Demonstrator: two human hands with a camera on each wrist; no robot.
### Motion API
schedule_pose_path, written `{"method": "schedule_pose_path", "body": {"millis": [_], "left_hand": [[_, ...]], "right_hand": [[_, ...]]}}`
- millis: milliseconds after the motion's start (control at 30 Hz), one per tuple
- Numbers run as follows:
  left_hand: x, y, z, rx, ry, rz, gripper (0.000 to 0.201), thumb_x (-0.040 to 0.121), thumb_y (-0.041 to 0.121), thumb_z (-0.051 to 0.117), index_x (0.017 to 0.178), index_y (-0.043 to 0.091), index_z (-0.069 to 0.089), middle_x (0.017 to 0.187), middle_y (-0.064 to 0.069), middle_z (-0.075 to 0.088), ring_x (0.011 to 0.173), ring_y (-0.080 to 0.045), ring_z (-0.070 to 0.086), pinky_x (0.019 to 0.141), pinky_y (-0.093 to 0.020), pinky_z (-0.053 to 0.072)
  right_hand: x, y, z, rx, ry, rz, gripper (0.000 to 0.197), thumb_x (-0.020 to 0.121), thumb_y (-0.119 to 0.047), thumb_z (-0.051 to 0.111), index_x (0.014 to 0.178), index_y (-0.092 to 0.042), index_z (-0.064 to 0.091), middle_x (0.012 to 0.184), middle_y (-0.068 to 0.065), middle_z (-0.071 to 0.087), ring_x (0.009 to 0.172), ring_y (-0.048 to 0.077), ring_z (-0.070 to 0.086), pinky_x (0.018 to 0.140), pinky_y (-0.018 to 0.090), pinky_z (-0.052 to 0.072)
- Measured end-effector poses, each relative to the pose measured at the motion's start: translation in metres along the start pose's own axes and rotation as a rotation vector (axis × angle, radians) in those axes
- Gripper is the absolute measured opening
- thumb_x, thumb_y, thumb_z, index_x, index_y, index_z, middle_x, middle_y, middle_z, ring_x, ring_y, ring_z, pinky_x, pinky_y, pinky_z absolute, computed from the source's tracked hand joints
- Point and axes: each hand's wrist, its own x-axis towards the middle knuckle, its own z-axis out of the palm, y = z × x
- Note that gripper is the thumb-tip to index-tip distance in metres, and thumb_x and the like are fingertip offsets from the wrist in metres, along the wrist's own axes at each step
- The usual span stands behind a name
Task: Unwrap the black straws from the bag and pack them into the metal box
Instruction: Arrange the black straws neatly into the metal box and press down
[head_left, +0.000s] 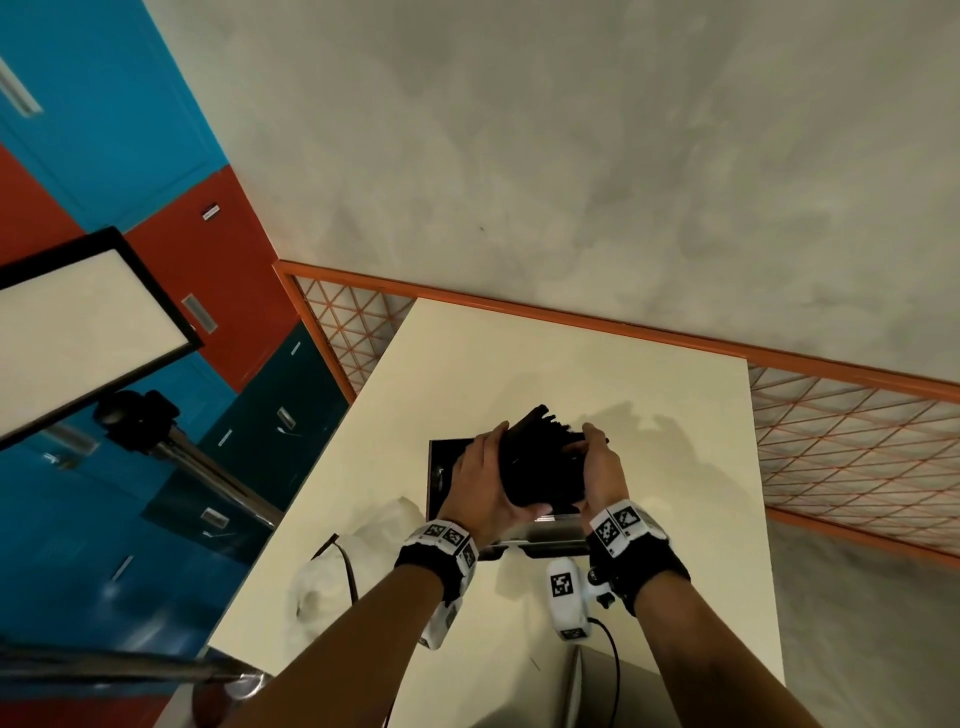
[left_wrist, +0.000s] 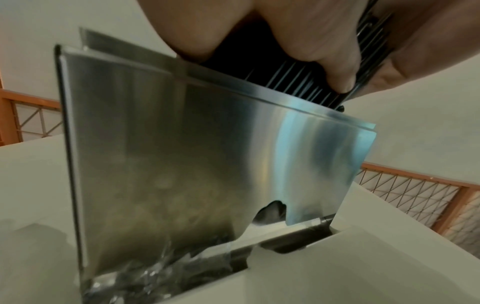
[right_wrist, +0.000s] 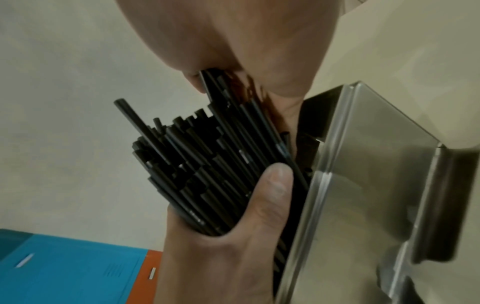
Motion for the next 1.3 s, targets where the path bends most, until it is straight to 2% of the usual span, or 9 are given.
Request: {"method": "schedule_pose_path", "body": {"millis": [167, 333, 400, 500, 600, 767, 967, 1133, 1300], "left_hand": [[0.002, 0.004, -0.005, 0.082, 0.007, 0.062, 0.115, 0.063, 0.061, 0.083, 0.152, 0.018, 0.025, 0.144, -0.003, 0.044, 0.134, -0.022, 0.042, 0.115, -0.045, 0.035], [0.004, -0.005, -0.009, 0.221, -0.019, 0.137, 0.107, 0.067, 0.058, 0.080, 0.152, 0.019, 0.027, 0.141, -0.002, 0.047, 0.130, -0.022, 0.046, 0.112, -0.044, 0.038], [0.006, -0.008, -0.008, 0.251, -0.055, 0.140, 0.107, 0.068, 0.056, 0.080, 0.152, 0.022, 0.025, 0.143, -0.002, 0.046, 0.131, -0.024, 0.045, 0.111, -0.045, 0.039], [0.007, -0.013, -0.005, 0.262, -0.081, 0.140, 0.104, 0.070, 0.056, 0.078, 0.153, 0.025, 0.024, 0.142, -0.001, 0.047, 0.128, -0.024, 0.048, 0.109, -0.045, 0.041], [0.007, -0.017, -0.002, 0.224, -0.075, 0.143, 0.101, 0.071, 0.054, 0.077, 0.154, 0.027, 0.025, 0.143, -0.001, 0.048, 0.126, -0.025, 0.049, 0.107, -0.046, 0.042], [0.007, -0.019, 0.001, 0.232, -0.099, 0.167, 0.093, 0.078, 0.053, 0.069, 0.155, 0.033, 0.021, 0.142, 0.002, 0.047, 0.127, -0.024, 0.047, 0.106, -0.047, 0.042], [0.005, -0.016, 0.001, 0.285, -0.057, 0.246, 0.092, 0.078, 0.048, 0.072, 0.155, 0.031, 0.024, 0.145, -0.001, 0.038, 0.131, -0.023, 0.039, 0.110, -0.044, 0.039], [0.008, -0.023, -0.003, 0.246, -0.073, 0.213, 0.103, 0.070, 0.065, 0.073, 0.155, 0.029, 0.027, 0.147, -0.004, 0.034, 0.135, -0.025, 0.036, 0.117, -0.043, 0.034], [0.012, -0.035, -0.021, 0.178, -0.193, 0.162, 0.107, 0.070, 0.062, 0.079, 0.156, 0.032, 0.022, 0.150, 0.001, 0.030, 0.137, -0.021, 0.034, 0.117, -0.038, 0.033]], "right_hand": [[-0.033, -0.024, 0.004, 0.168, -0.023, 0.074, 0.046, 0.088, -0.052, 0.053, 0.070, -0.012, 0.066, 0.073, 0.014, 0.072, 0.070, 0.032, 0.069, 0.069, 0.039, 0.055], [-0.033, -0.015, 0.015, 0.222, -0.066, 0.099, 0.032, 0.093, -0.037, 0.051, 0.082, -0.010, 0.064, 0.073, 0.013, 0.069, 0.066, 0.030, 0.065, 0.057, 0.031, 0.050], [-0.031, -0.009, 0.020, 0.152, -0.036, 0.107, 0.029, 0.094, -0.029, 0.050, 0.095, -0.006, 0.067, 0.080, 0.013, 0.068, 0.070, 0.031, 0.063, 0.059, 0.033, 0.049], [-0.021, -0.003, 0.020, -0.164, 0.009, 0.025, 0.036, 0.101, -0.023, 0.042, 0.122, 0.001, 0.058, 0.108, 0.019, 0.065, 0.095, 0.036, 0.063, 0.079, 0.040, 0.050], [-0.022, -0.004, 0.017, -0.398, 0.152, -0.152, 0.024, 0.099, -0.023, 0.049, 0.112, -0.006, 0.059, 0.112, 0.017, 0.065, 0.103, 0.037, 0.060, 0.077, 0.034, 0.043], [-0.032, 0.007, 0.013, -0.203, 0.256, -0.280, 0.014, 0.100, -0.033, 0.044, 0.107, -0.022, 0.049, 0.090, 0.016, 0.060, 0.079, 0.033, 0.057, 0.069, 0.034, 0.042], [-0.027, 0.014, 0.014, -0.291, 0.239, -0.270, 0.029, 0.101, -0.019, 0.037, 0.099, -0.007, 0.063, 0.100, 0.018, 0.063, 0.092, 0.036, 0.057, 0.076, 0.035, 0.042], [-0.024, 0.011, 0.012, -0.539, 0.170, -0.308, 0.030, 0.096, -0.011, 0.042, 0.070, -0.006, 0.057, 0.082, 0.019, 0.062, 0.080, 0.034, 0.053, 0.068, 0.036, 0.035], [-0.027, 0.013, -0.008, -0.322, 0.179, -0.521, 0.028, 0.097, -0.016, 0.044, 0.105, -0.017, 0.071, 0.102, 0.000, 0.069, 0.094, 0.020, 0.060, 0.087, 0.029, 0.046]]}}
